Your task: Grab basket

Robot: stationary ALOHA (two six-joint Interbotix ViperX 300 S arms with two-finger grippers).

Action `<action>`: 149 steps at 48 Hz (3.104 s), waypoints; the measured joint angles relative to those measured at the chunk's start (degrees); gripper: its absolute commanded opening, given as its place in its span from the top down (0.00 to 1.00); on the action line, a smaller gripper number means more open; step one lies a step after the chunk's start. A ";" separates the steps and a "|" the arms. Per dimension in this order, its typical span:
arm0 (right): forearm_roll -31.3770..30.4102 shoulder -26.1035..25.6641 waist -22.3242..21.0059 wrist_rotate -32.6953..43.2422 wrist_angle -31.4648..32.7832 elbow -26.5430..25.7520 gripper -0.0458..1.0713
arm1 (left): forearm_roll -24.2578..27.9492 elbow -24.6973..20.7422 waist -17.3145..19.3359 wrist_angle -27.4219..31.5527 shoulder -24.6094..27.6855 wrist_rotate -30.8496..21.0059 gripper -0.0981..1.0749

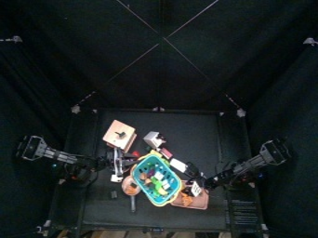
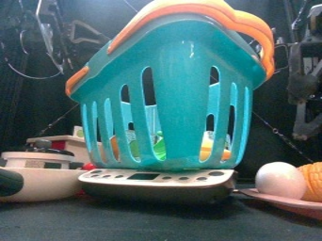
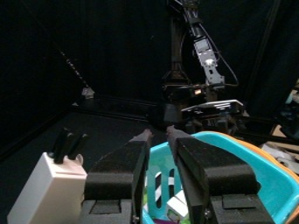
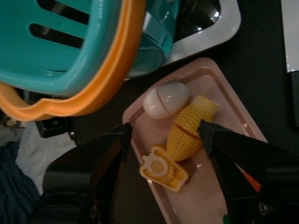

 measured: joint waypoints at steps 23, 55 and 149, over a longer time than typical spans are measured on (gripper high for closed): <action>-4.48 -12.04 -3.96 0.00 6.42 -0.62 0.12 | 0.00 0.09 0.09 0.70 0.00 0.09 0.35; 19.60 -1.49 -14.68 -40.52 24.87 -22.15 0.12 | 0.00 0.26 0.44 1.49 0.00 0.18 0.34; 25.22 18.37 -21.53 -49.48 22.50 -32.17 0.65 | 0.00 0.70 0.62 1.49 0.00 0.18 0.35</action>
